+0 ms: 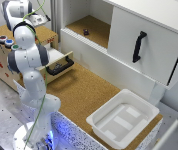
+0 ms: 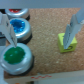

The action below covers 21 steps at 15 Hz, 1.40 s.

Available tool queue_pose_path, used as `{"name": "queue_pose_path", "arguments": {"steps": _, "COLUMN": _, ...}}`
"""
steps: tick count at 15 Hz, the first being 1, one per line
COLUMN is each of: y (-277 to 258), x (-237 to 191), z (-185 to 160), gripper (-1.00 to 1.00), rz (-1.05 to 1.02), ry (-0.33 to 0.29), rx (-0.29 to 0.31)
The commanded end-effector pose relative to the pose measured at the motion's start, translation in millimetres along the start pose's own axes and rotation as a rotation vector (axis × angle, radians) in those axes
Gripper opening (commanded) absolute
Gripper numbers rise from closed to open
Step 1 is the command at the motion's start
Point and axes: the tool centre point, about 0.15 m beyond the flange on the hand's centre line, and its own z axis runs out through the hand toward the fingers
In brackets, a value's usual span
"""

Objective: Turn on the green light

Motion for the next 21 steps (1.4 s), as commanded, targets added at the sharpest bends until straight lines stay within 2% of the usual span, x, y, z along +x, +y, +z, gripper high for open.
{"name": "queue_pose_path", "arguments": {"steps": 1, "y": -54.2, "x": -3.2, "z": 1.1, "gripper": 1.00, "rz": -0.008, "ry": -0.045, "rx": -0.103}}
{"name": "queue_pose_path", "arguments": {"steps": 2, "y": -58.4, "x": -7.9, "z": 1.5, "gripper": -1.00, "rz": -0.036, "ry": -0.023, "rx": -0.121}}
{"name": "queue_pose_path", "arguments": {"steps": 4, "y": -53.8, "x": -17.4, "z": 2.9, "gripper": -1.00, "rz": -0.081, "ry": 0.046, "rx": -0.103}}
{"name": "queue_pose_path", "arguments": {"steps": 5, "y": -53.0, "x": -20.6, "z": 5.3, "gripper": -1.00, "rz": -0.118, "ry": 0.081, "rx": -0.068}}
{"name": "queue_pose_path", "arguments": {"steps": 6, "y": -54.5, "x": -21.4, "z": 11.1, "gripper": -1.00, "rz": -0.139, "ry": 0.092, "rx": -0.069}}
{"name": "queue_pose_path", "arguments": {"steps": 10, "y": -67.7, "x": -26.5, "z": 28.5, "gripper": -1.00, "rz": -0.247, "ry": 0.135, "rx": -0.001}}
{"name": "queue_pose_path", "arguments": {"steps": 13, "y": -59.9, "x": -18.4, "z": 31.1, "gripper": -1.00, "rz": -0.222, "ry": 0.131, "rx": -0.048}}
{"name": "queue_pose_path", "arguments": {"steps": 15, "y": -54.9, "x": -15.5, "z": 39.6, "gripper": -1.00, "rz": -0.214, "ry": 0.087, "rx": -0.115}}
{"name": "queue_pose_path", "arguments": {"steps": 19, "y": -48.2, "x": -14.1, "z": 52.4, "gripper": -1.00, "rz": -0.194, "ry": 0.046, "rx": -0.129}}
{"name": "queue_pose_path", "arguments": {"steps": 21, "y": -41.5, "x": -14.1, "z": 61.8, "gripper": -1.00, "rz": -0.158, "ry": 0.055, "rx": -0.104}}
